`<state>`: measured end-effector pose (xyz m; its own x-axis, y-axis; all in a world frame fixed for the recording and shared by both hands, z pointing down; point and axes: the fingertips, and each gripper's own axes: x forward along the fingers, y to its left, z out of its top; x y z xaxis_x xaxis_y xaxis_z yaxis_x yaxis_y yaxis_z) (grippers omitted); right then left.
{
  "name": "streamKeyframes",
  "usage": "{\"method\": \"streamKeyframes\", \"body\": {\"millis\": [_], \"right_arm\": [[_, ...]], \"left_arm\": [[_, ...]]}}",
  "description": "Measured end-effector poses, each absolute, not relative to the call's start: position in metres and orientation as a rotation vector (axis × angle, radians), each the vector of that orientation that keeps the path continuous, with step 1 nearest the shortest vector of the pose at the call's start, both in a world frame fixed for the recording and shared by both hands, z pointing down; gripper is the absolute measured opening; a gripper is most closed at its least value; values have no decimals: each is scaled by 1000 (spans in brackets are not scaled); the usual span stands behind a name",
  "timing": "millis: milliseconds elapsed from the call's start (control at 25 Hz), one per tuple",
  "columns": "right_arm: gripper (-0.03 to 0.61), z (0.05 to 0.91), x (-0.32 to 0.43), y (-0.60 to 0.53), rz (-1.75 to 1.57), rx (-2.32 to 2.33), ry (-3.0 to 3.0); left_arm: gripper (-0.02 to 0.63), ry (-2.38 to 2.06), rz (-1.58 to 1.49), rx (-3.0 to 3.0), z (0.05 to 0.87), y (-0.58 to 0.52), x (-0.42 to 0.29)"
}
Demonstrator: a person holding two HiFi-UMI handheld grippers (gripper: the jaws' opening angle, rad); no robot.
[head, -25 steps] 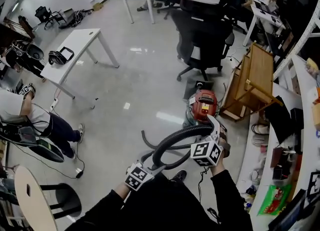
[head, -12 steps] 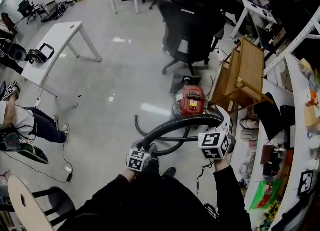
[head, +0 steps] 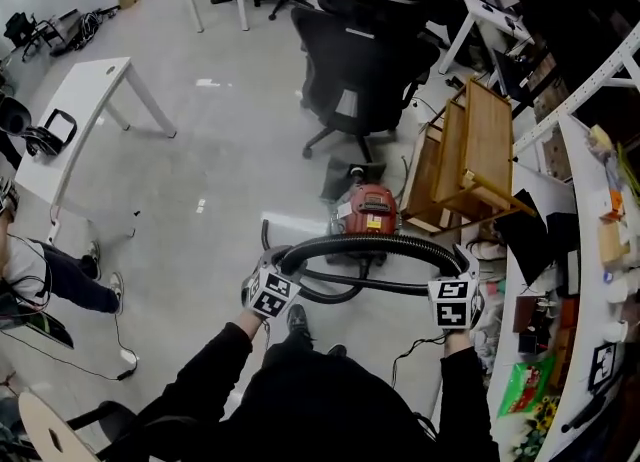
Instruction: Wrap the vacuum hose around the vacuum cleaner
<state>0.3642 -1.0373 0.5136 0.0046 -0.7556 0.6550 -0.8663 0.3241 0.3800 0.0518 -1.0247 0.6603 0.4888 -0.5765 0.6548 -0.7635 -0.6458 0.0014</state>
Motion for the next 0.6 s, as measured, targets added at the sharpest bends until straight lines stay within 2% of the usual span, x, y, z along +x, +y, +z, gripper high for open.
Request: {"method": "streamKeyframes", "body": {"millis": [320,600], "right_arm": [[178,575,408,-1038,448,1521,-1661],[178,625,447,-1064,596,1505,-1633]], "left_arm": [[186,-888,1020,2554,670,-1079,82],[186,-849,1087,2538,682,-1121,112]]}}
